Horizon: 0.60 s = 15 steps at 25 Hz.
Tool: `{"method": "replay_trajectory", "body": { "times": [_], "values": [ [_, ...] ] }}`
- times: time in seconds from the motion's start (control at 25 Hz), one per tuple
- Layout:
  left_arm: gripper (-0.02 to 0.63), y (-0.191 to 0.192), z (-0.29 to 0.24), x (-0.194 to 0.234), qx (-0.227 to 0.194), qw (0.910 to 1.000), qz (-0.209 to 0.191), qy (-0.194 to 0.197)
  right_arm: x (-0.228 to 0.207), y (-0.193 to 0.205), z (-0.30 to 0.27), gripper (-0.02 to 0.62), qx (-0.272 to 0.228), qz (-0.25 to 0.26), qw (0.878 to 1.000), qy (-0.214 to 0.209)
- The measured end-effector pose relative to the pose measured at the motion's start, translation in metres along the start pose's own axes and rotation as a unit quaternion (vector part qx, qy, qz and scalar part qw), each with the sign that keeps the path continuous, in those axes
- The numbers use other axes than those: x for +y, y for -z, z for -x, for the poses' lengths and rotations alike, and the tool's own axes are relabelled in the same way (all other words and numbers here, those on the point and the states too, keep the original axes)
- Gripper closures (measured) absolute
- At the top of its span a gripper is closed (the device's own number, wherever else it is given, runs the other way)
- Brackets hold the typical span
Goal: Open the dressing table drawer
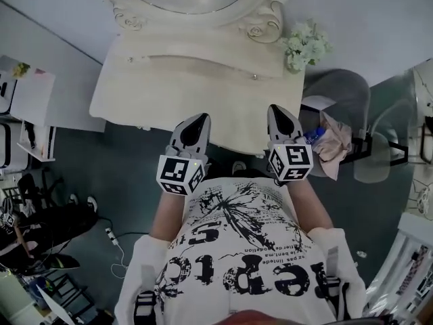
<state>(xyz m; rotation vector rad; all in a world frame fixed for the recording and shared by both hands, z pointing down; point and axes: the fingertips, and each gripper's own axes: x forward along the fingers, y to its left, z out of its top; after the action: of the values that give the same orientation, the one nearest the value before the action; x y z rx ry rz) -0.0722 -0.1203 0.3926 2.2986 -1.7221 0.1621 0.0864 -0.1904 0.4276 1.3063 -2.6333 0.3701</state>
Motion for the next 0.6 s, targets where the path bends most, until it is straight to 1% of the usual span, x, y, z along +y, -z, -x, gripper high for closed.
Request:
{"method": "replay_trajectory", "body": {
  "times": [0.16, 0.28, 0.6],
  "values": [
    [0.592, 0.005, -0.036, 0.013, 0.013, 0.9996, 0.002, 0.026, -0.014, 0.009, -0.025, 0.577, 0.023, -0.004, 0.999, 0.026],
    [0.592, 0.006, -0.060, 0.028, 0.027, 0.9982, 0.005, 0.053, -0.019, 0.012, -0.043, 0.577, 0.033, -0.008, 0.998, 0.048],
    [0.592, 0.001, -0.110, 0.063, 0.059, 0.9895, -0.025, 0.129, -0.022, 0.027, -0.091, 0.577, 0.042, -0.035, 0.993, 0.105]
  ]
}}
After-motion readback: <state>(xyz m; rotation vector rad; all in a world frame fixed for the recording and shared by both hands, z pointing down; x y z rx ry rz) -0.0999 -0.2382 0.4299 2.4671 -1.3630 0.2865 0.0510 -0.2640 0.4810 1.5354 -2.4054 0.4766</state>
